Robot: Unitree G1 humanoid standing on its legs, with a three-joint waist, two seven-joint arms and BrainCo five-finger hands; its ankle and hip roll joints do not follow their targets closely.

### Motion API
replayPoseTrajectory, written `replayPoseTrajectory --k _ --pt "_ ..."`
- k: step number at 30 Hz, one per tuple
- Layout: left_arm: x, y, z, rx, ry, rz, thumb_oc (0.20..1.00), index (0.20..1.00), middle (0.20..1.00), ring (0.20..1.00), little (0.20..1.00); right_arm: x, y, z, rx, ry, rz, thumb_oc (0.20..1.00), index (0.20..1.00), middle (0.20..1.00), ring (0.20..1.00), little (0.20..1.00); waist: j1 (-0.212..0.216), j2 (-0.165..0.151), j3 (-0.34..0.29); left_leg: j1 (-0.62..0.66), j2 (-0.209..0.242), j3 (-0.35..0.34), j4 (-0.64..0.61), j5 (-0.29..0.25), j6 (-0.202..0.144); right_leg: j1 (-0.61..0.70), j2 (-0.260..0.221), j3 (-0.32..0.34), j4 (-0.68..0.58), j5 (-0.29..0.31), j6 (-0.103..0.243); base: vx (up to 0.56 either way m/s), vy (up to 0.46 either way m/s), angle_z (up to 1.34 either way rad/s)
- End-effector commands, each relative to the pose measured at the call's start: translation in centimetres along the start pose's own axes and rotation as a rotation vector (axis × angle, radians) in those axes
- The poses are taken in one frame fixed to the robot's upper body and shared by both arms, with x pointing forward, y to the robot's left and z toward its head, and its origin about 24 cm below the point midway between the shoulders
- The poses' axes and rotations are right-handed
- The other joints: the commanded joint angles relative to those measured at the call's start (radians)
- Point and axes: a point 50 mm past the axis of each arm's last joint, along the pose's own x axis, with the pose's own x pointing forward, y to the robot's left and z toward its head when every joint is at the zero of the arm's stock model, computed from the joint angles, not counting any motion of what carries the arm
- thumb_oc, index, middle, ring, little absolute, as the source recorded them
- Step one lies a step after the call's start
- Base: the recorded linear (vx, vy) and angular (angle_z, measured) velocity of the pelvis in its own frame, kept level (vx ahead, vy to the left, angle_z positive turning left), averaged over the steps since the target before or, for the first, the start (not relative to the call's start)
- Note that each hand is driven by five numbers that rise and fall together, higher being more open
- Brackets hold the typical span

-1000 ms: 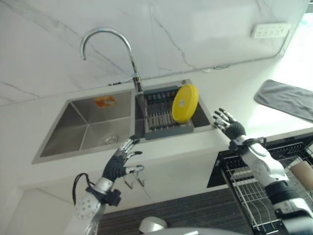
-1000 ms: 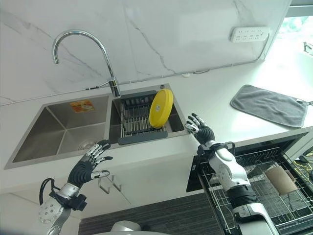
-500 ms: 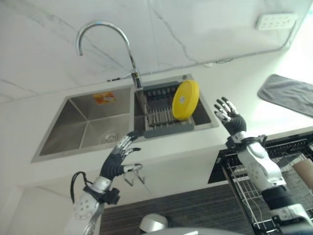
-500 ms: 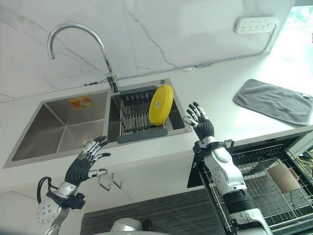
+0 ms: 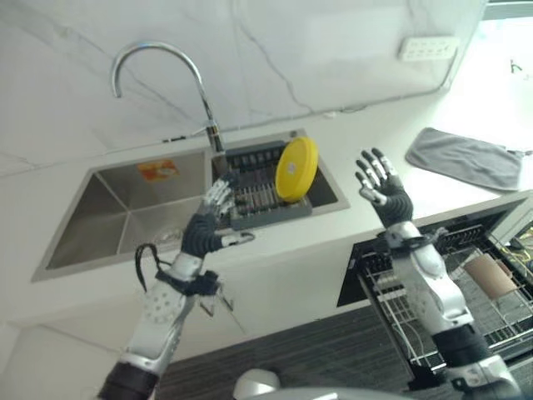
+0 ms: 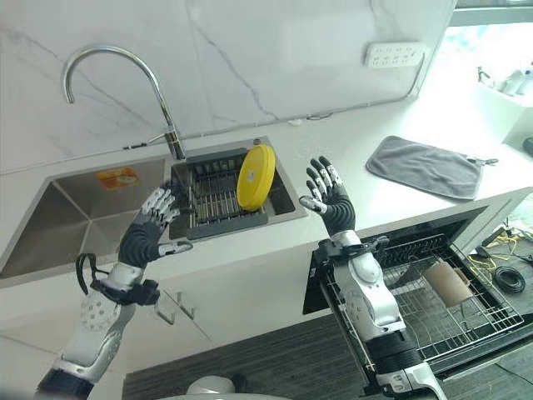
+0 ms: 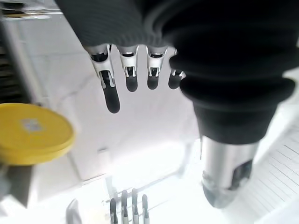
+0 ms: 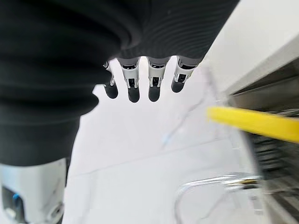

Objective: Place the dishes in the dishwasher.

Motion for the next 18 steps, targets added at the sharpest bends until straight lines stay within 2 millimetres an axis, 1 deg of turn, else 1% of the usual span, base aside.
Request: replayPoseTrajectory --k 1,5,9,11,15,18 --pt "1.3 0.2 0.6 0.047 -0.03 -0.019 1.0 1.0 1.0 1.0 1.0 2.7 1.4 3.3 0.001 -0.188 0.017 1.0 1.0 1.0 1.0 1.0 0.005 -0.043 -0.035 0.032 -0.052 0.017 0.055 -0.157 0.046 0.044 0.008 0.082 0.053 -0.137 -0.014 0.01 -0.043 0.02" --pt "1.8 0.0 0.4 0.044 -0.007 -0.031 1.0 1.0 1.0 1.0 1.0 3.2 1.7 3.1 0.01 -0.163 0.005 1.0 1.0 1.0 1.0 1.0 0.0 -0.044 -0.045 0.041 -0.044 0.03 0.04 -0.156 0.038 0.05 0.012 0.089 0.03 -0.13 -0.018 0.05 -0.027 0.0" --pt "1.3 -0.4 -0.4 0.048 0.051 -0.024 1.0 1.0 1.0 1.0 1.0 2.7 1.6 1.9 0.026 -0.095 -0.017 1.0 1.0 1.0 1.0 1.0 -0.007 -0.041 -0.043 0.046 -0.029 0.059 0.003 -0.146 0.022 0.048 0.016 0.085 -0.001 -0.113 -0.02 0.1 0.021 0.01" --pt "0.9 -0.6 -0.5 0.037 0.068 -0.028 1.0 1.0 1.0 1.0 1.0 2.1 1.1 1.3 0.017 -0.07 -0.035 1.0 1.0 1.0 1.0 1.0 -0.008 -0.047 -0.034 0.032 -0.028 0.059 0.0 -0.151 0.025 0.044 0.018 0.083 -0.014 -0.104 -0.019 0.11 0.017 0.1" --pt "-0.4 -0.5 -1.1 0.032 0.114 -0.028 1.0 1.0 1.0 1.0 1.0 1.0 0.4 0.2 0.028 -0.012 -0.038 1.0 1.0 1.0 1.0 1.0 -0.009 -0.046 -0.023 0.022 -0.025 0.056 0.0 -0.148 0.016 0.032 0.023 0.084 -0.015 -0.102 -0.019 0.16 0.079 0.05" --pt "-1.4 -0.5 -1.3 0.021 0.126 -0.004 1.0 1.0 1.0 1.0 1.0 0.3 0.1 -0.3 0.018 0.014 -0.025 1.0 1.0 1.0 1.0 1.0 -0.005 -0.041 0.001 0.007 -0.028 0.033 0.0 -0.142 0.017 0.006 0.02 0.094 0.003 -0.108 -0.022 0.13 0.123 0.0"
